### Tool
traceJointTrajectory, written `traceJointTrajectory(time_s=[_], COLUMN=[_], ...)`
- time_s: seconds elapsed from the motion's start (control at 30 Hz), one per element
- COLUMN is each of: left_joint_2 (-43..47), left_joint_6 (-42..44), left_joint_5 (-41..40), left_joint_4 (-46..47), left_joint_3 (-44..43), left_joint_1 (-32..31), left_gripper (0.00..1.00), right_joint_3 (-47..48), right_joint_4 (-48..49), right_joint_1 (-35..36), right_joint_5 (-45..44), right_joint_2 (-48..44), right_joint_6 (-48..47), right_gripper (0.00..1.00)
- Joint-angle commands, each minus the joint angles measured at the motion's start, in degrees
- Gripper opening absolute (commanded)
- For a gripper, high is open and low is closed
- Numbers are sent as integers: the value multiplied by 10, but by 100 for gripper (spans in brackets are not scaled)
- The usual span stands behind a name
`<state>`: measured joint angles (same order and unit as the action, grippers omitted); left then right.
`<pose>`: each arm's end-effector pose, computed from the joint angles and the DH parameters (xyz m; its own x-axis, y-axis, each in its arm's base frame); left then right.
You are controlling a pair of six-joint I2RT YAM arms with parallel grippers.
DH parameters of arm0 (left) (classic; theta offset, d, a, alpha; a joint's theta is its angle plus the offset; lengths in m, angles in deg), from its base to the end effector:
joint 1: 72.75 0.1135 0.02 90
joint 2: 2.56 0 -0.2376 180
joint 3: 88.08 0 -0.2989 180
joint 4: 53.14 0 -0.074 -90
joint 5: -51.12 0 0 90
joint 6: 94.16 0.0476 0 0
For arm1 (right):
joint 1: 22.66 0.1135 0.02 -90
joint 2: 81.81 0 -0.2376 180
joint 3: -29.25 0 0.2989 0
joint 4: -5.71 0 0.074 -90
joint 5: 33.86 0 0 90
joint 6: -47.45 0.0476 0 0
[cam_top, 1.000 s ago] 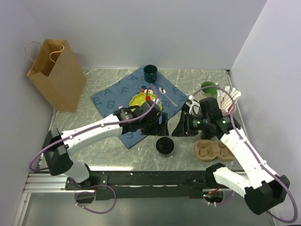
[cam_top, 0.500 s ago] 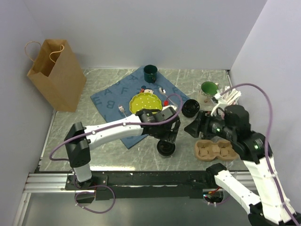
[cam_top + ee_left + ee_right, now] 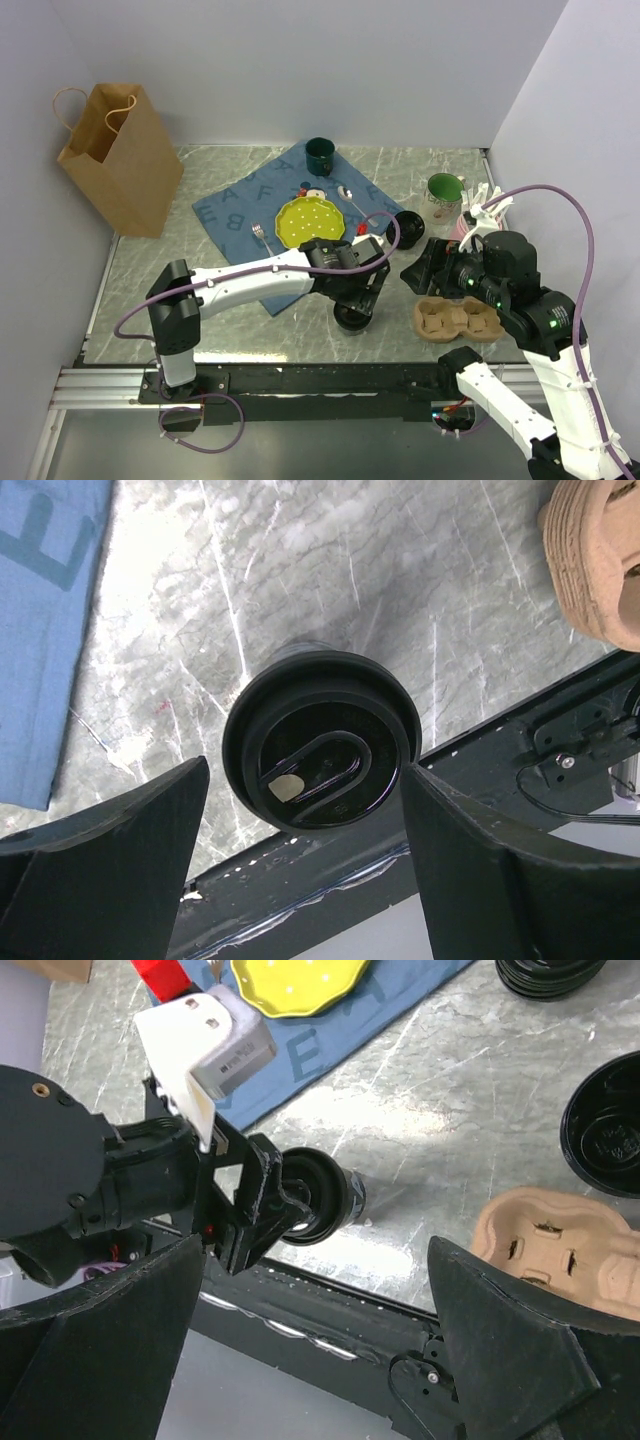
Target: Pack the takeout coffee
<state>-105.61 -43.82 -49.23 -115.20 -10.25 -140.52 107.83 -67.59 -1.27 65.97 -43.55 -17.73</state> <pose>0.1696 -0.3925 0.2328 -0.8208 0.3488 -0.4523 0.4622 0.8709 -0.1672 0.1486 0.0669 0.3882 -0.6669 0.1830 -0.7224 -0.2344 0.8686 0.4365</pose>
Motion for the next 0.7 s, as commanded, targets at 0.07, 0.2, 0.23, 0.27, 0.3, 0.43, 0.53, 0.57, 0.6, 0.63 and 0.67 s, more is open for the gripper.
traceJointTrajectory(time_s=[0.07, 0.2, 0.23, 0.27, 0.3, 0.43, 0.53, 0.57, 0.6, 0.63, 0.67], left_joint_2=[-17, -1, 3, 12, 18, 75, 140, 170, 186, 201, 233], left_joint_6=[-5, -16, -19, -27, -34, -77, -117, -138, -146, -149, -153], left_joint_5=[-6, -38, -44, -46, -44, -20, 13, 25, 44, 53, 58], left_joint_4=[-5, -14, -17, -23, -25, 0, 26, 28, 32, 45, 52], left_joint_3=[-13, -28, -35, -43, -45, 11, 97, 144, 168, 215, 236], left_joint_1=[-15, -12, -10, -5, 9, 65, 131, 150, 184, 199, 209], left_gripper=[83, 85, 86, 86, 86, 87, 89, 89, 89, 90, 91], right_joint_3=[0, -1, -2, -4, -6, -15, -43, -53, -63, -84, -95], right_joint_4=[5, -3, -6, -9, -10, -24, -9, 8, 18, 29, 59], right_joint_1=[1, 2, 3, 2, 2, 3, 8, 25, 37, 56, 90], right_joint_5=[-13, -18, -16, -16, -16, -15, 27, 29, 18, 6, -2], right_joint_2=[-10, -7, -6, -2, 0, 29, 60, 73, 80, 85, 97], right_joint_6=[3, 0, -2, -3, -4, 6, 10, 18, 22, 26, 31], right_gripper=[100, 100, 100, 99, 99, 97, 94, 93, 93, 93, 93])
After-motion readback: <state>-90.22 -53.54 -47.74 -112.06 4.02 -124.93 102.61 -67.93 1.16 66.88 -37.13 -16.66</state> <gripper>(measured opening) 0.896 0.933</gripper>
